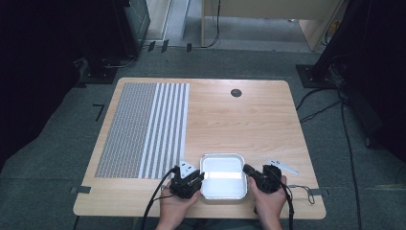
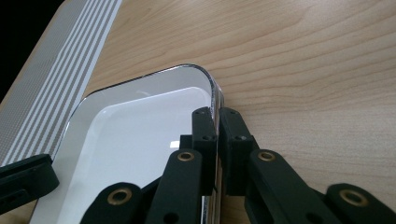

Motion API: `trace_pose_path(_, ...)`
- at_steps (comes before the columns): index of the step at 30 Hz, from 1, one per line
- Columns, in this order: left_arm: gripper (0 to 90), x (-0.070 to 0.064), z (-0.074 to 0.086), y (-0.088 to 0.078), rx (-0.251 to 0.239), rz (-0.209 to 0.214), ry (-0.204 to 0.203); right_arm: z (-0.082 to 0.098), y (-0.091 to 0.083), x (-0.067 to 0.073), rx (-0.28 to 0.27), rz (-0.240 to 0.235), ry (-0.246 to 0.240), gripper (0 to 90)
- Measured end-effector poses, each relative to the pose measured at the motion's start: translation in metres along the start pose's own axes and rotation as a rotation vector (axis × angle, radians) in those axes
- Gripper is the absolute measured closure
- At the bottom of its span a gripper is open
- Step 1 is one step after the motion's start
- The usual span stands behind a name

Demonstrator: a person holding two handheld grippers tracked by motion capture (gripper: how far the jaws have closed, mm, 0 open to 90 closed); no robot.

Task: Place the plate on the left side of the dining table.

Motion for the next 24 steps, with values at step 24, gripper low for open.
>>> trace_pose_path(24,70.0,-0.008,-0.003,0.002,-0.009,-0.039,0.061,-0.009,-0.017,0.0,-0.054,-0.003,0.023,86.9)
Point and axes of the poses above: each handheld gripper's, and its own axes: y roughly forward along the jaws, z roughly out of its underside, x roughly to its left, the point moved 8 cm from there along y, roughly forward along the jaws, and after that the axes turned 4 degrees about z, right-handed, at the moved point
